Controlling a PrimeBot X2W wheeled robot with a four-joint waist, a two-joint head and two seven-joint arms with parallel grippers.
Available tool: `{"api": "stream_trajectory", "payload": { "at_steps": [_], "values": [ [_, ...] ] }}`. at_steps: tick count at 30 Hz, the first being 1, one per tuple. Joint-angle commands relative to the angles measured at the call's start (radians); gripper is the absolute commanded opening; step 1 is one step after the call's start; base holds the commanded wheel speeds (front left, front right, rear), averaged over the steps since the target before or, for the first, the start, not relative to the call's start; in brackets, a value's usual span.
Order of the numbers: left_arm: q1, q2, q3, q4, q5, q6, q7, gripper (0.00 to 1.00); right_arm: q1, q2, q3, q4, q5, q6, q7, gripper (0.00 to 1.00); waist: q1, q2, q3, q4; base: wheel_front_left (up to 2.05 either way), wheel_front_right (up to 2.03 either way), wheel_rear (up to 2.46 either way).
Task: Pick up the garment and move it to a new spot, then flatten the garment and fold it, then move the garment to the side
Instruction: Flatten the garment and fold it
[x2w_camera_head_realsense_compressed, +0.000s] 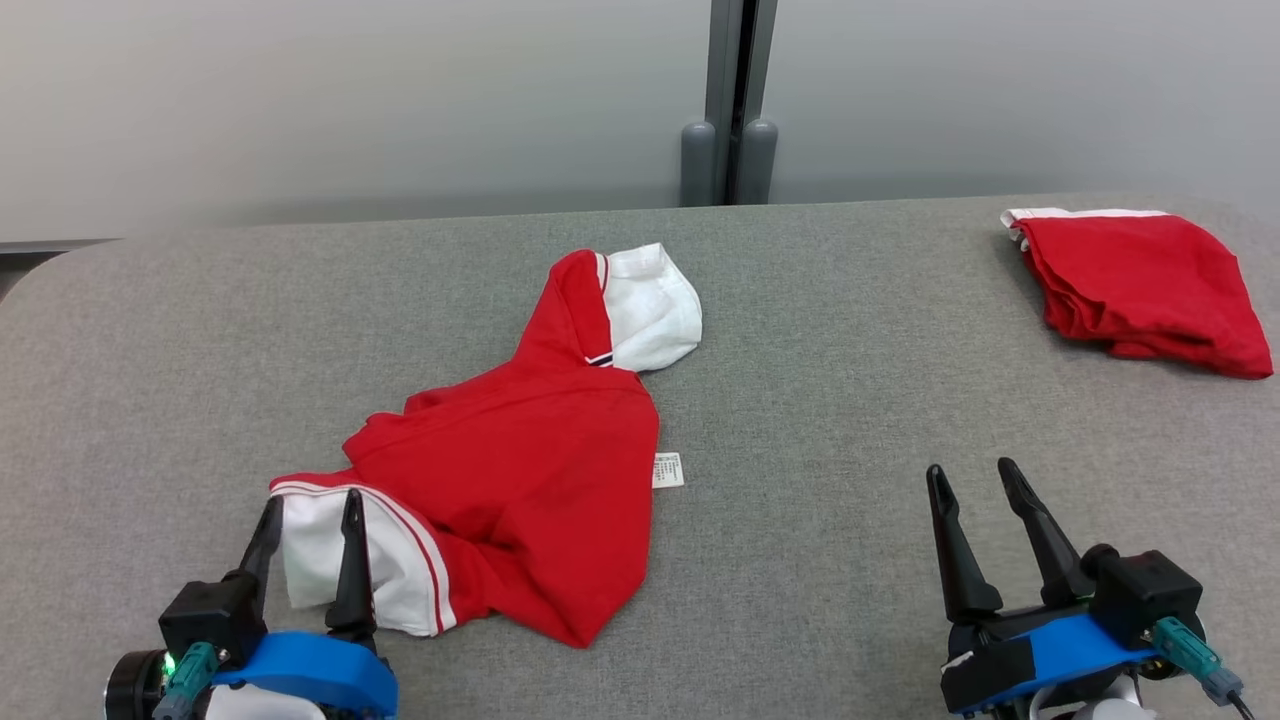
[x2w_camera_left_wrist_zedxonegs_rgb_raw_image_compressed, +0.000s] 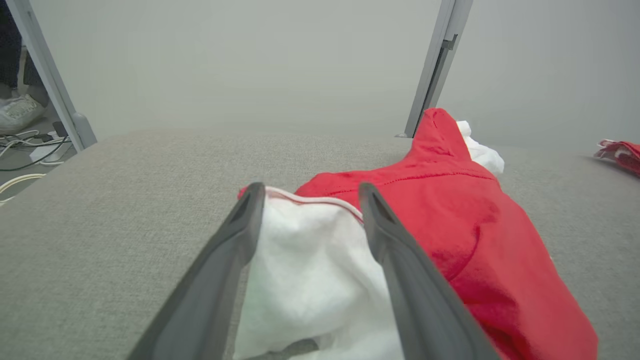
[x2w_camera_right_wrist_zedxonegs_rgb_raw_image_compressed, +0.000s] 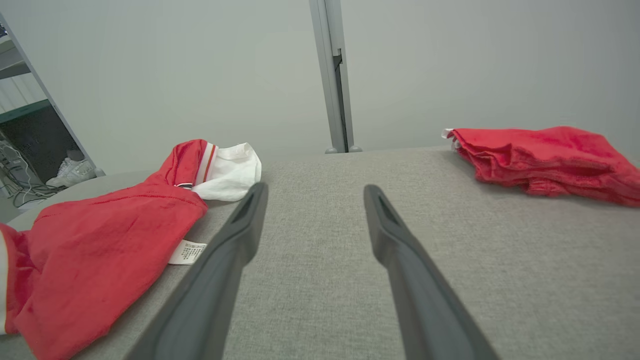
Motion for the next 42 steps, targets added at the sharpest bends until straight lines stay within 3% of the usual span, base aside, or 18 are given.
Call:
{"api": "stream_trajectory", "payload": {
  "at_steps": [1,5,12,24,34,42],
  "values": [
    [-0.004,-0.003,0.009,-0.009,0.010,0.009,-0.006,1.00,0.008,0.000,-0.002,0.000,-0.008,0.001,-0.005,1.00,0.0001,0.0000,-0.004,-0.004,0.00,0.00,0.00],
    [0.010,-0.026,0.064,-0.097,0.079,0.011,-0.007,1.00,0.016,0.000,-0.007,-0.005,-0.009,0.001,-0.005,1.00,0.0001,0.0000,-0.018,-0.011,0.00,0.00,0.00],
    [0.085,-0.100,0.179,-0.197,0.209,-0.032,-0.008,1.00,0.037,0.000,-0.017,-0.007,-0.007,0.001,-0.005,1.00,0.0001,0.0000,-0.056,-0.019,0.00,0.00,0.00],
    [0.157,-0.174,0.257,-0.187,0.323,-0.077,-0.007,1.00,0.071,0.000,-0.022,-0.008,0.003,0.001,-0.005,1.00,0.0001,0.0000,-0.085,-0.017,0.00,0.00,0.00],
    [0.130,-0.199,0.312,-0.168,0.359,-0.122,-0.007,1.00,0.064,0.000,-0.027,0.003,-0.002,0.001,-0.005,1.00,0.0001,0.0000,-0.079,-0.004,0.00,0.00,0.00],
    [0.118,-0.223,0.314,-0.180,0.384,-0.136,-0.007,1.00,-0.044,0.000,0.002,0.033,-0.026,0.001,0.017,1.00,0.0001,0.0000,-0.062,0.037,0.00,0.00,0.00]
  ]
}}
